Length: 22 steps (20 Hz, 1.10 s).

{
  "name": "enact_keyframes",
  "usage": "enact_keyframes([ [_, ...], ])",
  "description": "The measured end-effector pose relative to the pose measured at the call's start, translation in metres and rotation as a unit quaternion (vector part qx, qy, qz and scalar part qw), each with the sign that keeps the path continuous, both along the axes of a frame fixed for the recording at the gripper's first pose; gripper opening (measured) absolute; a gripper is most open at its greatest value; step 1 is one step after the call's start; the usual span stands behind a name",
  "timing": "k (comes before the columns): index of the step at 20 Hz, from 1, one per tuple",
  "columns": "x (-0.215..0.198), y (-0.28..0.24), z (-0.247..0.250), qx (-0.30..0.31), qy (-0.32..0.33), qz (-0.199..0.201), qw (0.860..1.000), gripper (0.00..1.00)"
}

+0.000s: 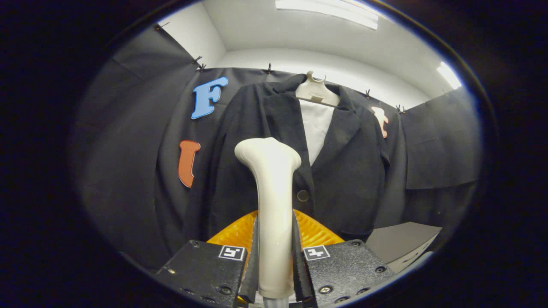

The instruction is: Iron the clothes twice with a garment steamer, once on the left side and once on the right side.

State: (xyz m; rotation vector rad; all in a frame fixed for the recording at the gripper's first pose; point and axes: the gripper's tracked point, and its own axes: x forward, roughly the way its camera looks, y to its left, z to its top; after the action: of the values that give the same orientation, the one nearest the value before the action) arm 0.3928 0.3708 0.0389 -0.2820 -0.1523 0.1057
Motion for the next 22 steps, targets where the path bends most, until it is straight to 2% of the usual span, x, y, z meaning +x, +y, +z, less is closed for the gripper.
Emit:
enact_keyframes([
  [15,-0.034,-0.038,-0.139,-0.031,0.123,-0.004,0.992,0.36],
  [22,-0.047,-0.057,-0.200,-0.041,0.192,-0.019,0.980,0.36],
])
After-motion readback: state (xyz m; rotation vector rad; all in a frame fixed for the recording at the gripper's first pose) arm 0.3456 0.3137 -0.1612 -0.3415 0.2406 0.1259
